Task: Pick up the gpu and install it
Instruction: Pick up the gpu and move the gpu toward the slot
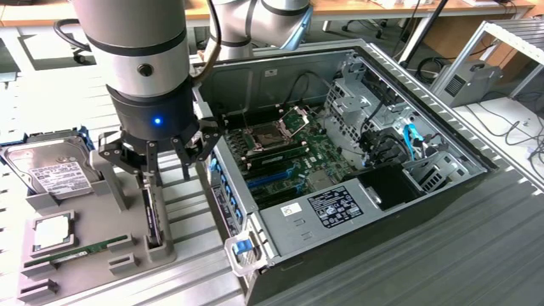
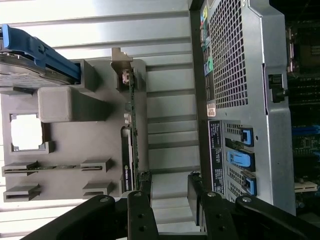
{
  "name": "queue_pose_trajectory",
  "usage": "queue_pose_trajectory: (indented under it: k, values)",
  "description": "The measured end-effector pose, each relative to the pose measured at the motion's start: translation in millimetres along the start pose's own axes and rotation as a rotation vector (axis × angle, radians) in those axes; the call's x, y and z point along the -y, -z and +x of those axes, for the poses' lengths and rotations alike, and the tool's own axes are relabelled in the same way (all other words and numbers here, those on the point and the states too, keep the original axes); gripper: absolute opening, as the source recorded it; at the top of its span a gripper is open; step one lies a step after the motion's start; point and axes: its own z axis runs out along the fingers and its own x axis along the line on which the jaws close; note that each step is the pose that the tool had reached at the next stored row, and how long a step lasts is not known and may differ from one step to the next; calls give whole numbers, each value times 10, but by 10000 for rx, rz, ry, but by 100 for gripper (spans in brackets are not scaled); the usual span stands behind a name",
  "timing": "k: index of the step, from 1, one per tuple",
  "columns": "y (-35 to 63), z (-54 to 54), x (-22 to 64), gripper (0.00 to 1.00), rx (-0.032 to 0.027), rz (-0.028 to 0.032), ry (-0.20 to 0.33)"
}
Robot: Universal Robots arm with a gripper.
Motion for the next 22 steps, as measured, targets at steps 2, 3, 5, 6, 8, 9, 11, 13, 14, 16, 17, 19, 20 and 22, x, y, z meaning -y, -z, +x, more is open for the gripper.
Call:
queue_pose_trajectory:
  k: [2,3,5,6,8,9,11,13,14,16,17,19,20,22]
  values:
    - [-6,0,0,42,0,0,0]
    - [-10,0,0,42,0,0,0]
    - [-16,0,1,42,0,0,0]
    - [-19,1,1,42,0,0,0]
    - [-24,1,1,42,0,1,0]
    - [-27,1,1,42,0,0,0]
    - [-33,1,2,42,0,0,0]
    - [-39,1,2,42,0,0,0]
    - [-42,1,2,42,0,0,0]
    - [-49,1,2,42,0,0,0]
    - [-53,1,2,42,0,0,0]
    - [-60,2,3,42,0,0,0]
    - [-62,2,3,42,0,0,0]
    - [-67,2,3,42,0,0,0]
